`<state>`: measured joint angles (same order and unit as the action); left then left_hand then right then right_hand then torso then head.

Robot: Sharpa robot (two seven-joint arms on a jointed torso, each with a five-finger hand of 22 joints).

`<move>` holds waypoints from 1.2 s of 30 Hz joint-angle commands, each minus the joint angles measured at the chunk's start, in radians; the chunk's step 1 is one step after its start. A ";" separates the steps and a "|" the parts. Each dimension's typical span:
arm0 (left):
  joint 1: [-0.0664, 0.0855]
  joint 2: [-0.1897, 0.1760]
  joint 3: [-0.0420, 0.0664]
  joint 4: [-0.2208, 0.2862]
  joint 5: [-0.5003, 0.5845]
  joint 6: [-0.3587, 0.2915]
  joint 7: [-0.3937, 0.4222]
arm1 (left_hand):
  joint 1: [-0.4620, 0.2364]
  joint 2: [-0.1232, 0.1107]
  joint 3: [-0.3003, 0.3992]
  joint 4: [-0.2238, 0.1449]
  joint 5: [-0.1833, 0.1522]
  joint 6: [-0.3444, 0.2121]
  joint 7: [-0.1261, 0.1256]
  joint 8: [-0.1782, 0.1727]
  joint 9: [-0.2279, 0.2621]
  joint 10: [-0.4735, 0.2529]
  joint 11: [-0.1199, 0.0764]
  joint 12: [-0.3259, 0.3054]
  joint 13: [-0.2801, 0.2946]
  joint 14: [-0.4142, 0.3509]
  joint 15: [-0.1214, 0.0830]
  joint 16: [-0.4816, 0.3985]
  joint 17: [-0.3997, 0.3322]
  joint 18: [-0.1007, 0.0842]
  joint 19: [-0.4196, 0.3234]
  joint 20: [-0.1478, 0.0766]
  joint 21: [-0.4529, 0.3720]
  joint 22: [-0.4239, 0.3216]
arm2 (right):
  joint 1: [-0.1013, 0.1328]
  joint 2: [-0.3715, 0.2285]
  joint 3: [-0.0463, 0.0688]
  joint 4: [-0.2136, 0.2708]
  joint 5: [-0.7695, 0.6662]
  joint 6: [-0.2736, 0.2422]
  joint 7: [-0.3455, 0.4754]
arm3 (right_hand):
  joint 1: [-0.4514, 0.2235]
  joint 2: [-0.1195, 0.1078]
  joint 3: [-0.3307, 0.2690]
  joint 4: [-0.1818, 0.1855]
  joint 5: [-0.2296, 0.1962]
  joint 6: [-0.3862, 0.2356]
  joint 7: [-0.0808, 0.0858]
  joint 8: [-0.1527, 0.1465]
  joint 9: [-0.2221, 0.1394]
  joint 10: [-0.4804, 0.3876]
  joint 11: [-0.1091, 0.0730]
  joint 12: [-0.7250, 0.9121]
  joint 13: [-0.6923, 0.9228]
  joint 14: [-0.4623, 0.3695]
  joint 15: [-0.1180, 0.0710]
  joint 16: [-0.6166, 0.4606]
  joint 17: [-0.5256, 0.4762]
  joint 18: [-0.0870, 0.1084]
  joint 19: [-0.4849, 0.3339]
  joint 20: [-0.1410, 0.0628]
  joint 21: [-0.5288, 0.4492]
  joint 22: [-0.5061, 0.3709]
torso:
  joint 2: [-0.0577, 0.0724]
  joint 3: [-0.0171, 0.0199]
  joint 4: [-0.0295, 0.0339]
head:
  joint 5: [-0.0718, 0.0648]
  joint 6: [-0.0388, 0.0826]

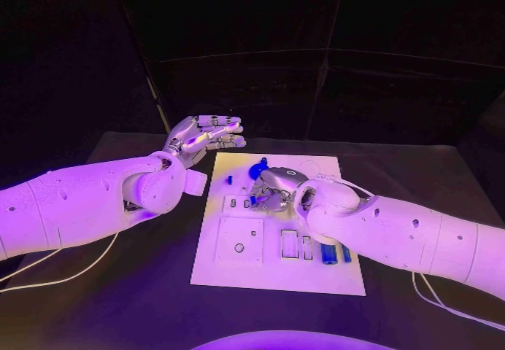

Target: Assemble the parts on the task board

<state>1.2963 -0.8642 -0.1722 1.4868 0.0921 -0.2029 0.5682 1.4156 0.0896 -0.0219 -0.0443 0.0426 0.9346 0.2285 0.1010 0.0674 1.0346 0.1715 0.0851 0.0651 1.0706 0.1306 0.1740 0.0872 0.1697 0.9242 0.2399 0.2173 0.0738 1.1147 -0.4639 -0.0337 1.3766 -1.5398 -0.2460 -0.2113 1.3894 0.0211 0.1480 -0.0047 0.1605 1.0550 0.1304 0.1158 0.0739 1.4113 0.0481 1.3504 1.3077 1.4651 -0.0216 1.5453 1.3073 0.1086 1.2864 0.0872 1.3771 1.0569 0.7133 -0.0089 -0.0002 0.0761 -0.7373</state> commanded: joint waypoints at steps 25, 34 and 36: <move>0.002 0.001 0.001 -0.002 -0.004 0.008 -0.012 | -0.006 0.006 -0.011 -0.001 0.004 -0.006 0.012 -0.009 -0.002 -0.004 0.011 -0.012 -0.001 0.001 0.005 -0.010 0.000 0.011 0.003 0.003 -0.005 -0.003 | -0.004 0.003 -0.005 -0.006 -0.021 0.062 -0.075 | -0.026 -0.044 0.010 -0.001 -0.005 -0.028 0.015 -0.013 -0.005 -0.032 0.011 -0.028 0.005 0.089 0.008 -0.008 0.190 -0.007 -0.016 0.008 -0.016 -0.018 | 0.000 0.0002 0.0012 | -0.007 -0.004; 0.002 0.001 0.001 -0.001 -0.004 0.006 -0.014 | -0.008 0.007 -0.013 -0.001 0.004 -0.008 0.013 -0.011 -0.002 -0.006 0.013 -0.014 -0.001 0.001 0.006 -0.011 0.000 0.010 0.003 0.003 -0.007 -0.003 | -0.004 0.007 -0.005 -0.009 -0.022 0.043 -0.084 | -0.057 -0.063 -0.001 0.013 -0.002 -0.047 0.022 -0.022 -0.005 -0.032 0.017 -0.028 0.004 0.089 0.014 -0.009 0.189 -0.006 -0.017 0.014 -0.018 -0.021 | 0.000 -0.0004 0.0009 | -0.006 -0.004; 0.002 0.000 0.001 -0.001 -0.004 0.006 -0.014 | -0.008 0.007 -0.013 -0.001 0.004 -0.008 0.014 -0.011 -0.002 -0.006 0.013 -0.015 -0.001 0.001 0.006 -0.011 0.000 0.010 0.003 0.003 -0.007 -0.003 | -0.004 0.008 -0.005 -0.009 -0.022 0.039 -0.086 | -0.066 -0.068 -0.007 0.019 0.001 -0.054 0.023 -0.024 -0.005 -0.033 0.019 -0.028 0.004 0.089 0.016 -0.009 0.189 -0.006 -0.018 0.015 -0.019 -0.023 | 0.000 -0.0004 0.0005 | -0.005 -0.004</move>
<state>1.2963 -0.8641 -0.1721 1.4848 0.0920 -0.2030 0.5517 1.4119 0.0932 -0.0275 -0.0442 0.0426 0.9308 0.2322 0.0931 0.0667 1.0272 0.1788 0.0766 0.0651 1.0706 0.1306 0.1695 0.0872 0.1698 0.9242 0.2400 0.2174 0.0725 1.1163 -0.4547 -0.0326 1.3747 -1.5544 -0.2286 -0.2594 1.3330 -0.0461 0.1416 0.0098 0.1583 1.0057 0.1530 0.0949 0.0693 1.3825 0.0625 1.3262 1.3081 1.4651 -0.0142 1.5413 1.3078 0.1086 1.2688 0.0980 1.3628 1.0354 0.7135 -0.0089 0.0010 0.0714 -0.7412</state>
